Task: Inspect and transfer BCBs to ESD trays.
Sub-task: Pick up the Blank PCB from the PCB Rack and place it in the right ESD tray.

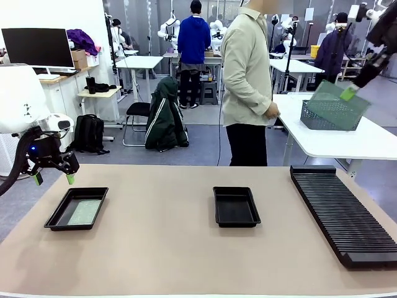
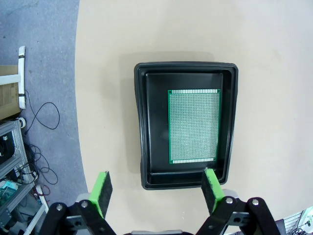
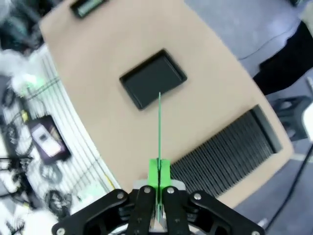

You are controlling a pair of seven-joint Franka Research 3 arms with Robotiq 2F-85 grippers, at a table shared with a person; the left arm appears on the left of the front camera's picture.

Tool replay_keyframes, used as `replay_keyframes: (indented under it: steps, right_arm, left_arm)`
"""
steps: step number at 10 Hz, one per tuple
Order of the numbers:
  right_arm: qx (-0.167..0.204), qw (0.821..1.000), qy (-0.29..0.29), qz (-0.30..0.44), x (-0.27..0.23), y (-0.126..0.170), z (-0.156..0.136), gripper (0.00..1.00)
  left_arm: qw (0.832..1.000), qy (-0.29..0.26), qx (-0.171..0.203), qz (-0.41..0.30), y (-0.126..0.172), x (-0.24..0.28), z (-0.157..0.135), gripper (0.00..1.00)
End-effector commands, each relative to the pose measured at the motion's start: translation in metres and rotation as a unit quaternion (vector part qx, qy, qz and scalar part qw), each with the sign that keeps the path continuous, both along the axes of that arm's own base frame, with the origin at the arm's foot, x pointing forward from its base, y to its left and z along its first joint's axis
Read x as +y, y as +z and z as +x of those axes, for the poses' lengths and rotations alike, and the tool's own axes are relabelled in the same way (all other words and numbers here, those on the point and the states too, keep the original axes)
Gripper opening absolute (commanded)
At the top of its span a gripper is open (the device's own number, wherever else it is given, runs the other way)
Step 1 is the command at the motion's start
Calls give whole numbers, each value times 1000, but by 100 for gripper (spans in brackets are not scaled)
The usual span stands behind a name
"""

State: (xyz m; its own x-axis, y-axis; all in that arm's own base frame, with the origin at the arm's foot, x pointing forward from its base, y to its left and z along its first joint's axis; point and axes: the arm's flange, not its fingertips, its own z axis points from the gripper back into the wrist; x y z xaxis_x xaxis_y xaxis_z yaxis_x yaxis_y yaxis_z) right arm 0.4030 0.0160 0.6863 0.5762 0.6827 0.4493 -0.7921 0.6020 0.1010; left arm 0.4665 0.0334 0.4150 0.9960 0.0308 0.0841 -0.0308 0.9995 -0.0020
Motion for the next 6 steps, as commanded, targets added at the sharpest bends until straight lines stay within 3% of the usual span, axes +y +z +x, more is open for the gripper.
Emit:
replay_keyframes:
  steps: [1,6]
  right_arm:
    - [-6,997,-73,33,34,-25,-12,2]
    - [73,971,-209,90,96,-82,-1,2]
  left_arm:
    - [1000,-1,-5,-3,-2,0,-1,97]
    - [1000,-1,-5,-3,-2,0,-1,97]
